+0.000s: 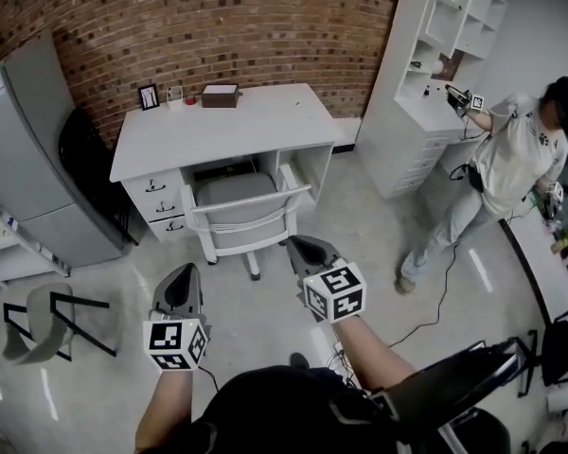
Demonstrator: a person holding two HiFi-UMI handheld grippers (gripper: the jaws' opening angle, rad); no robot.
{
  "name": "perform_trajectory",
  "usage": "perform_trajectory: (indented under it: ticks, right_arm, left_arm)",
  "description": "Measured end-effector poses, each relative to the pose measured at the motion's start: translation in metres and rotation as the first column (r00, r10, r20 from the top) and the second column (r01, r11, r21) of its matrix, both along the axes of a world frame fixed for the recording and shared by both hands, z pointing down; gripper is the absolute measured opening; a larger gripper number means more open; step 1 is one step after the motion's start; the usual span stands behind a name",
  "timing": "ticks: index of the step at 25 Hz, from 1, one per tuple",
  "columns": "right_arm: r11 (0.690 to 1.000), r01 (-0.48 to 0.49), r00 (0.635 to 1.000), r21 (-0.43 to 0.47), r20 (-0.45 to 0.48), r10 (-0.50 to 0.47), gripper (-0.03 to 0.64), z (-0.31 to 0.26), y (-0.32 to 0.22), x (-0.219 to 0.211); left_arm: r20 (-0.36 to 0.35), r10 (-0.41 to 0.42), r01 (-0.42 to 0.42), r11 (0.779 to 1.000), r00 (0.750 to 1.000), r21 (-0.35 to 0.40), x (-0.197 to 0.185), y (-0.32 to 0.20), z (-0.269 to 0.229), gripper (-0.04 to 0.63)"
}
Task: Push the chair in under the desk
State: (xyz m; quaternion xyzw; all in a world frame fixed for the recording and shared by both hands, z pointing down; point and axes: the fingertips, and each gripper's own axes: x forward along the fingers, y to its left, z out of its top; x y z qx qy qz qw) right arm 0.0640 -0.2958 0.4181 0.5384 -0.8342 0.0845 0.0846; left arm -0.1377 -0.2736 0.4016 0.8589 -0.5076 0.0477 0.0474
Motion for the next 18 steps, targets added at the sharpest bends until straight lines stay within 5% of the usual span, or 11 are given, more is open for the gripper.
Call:
perform_trajectory:
  ticks: [18]
  right_arm:
    - [0.999, 0.020, 1.000, 0.044, 0.000, -0.020, 0.008, -0.026, -0.020, 0.053]
  left_arm:
    - [0.046, -0.052, 0.050, 0.998, 0.998, 0.029, 0.042, -0.016, -0.020, 0.006]
